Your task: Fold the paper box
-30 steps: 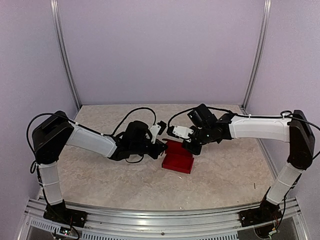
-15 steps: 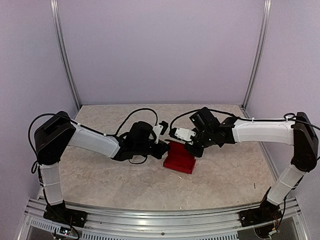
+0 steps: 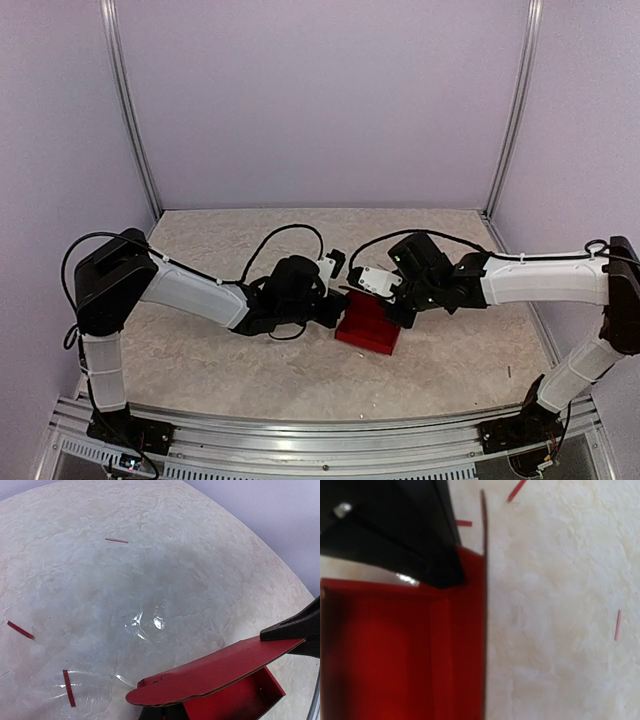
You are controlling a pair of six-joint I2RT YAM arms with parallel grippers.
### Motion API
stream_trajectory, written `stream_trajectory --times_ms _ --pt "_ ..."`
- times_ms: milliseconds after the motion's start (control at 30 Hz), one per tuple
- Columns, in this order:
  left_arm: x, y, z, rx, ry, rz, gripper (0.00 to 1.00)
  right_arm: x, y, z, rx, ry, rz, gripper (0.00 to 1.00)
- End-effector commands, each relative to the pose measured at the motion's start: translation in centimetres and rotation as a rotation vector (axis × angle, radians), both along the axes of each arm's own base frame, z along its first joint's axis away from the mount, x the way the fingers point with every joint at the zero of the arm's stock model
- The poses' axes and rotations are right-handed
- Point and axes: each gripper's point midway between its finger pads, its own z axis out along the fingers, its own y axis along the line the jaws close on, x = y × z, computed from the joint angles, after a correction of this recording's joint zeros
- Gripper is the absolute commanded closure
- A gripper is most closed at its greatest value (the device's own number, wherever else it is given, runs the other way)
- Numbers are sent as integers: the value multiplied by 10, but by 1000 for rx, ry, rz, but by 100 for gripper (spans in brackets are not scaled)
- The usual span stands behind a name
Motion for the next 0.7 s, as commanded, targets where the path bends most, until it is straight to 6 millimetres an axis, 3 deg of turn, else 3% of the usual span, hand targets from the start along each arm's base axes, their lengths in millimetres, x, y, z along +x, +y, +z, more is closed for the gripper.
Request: stream_trajectory --times_ms 0,233,667 --pt "-37 -29 3 -66 48 -97 100 -3 26 18 100 -56 45 100" --pt "-32 -42 26 -93 78 -92 100 1 27 25 111 -89 23 100" --pt "-43 -46 4 -89 173 -69 100 7 25 33 141 -136 -12 100"
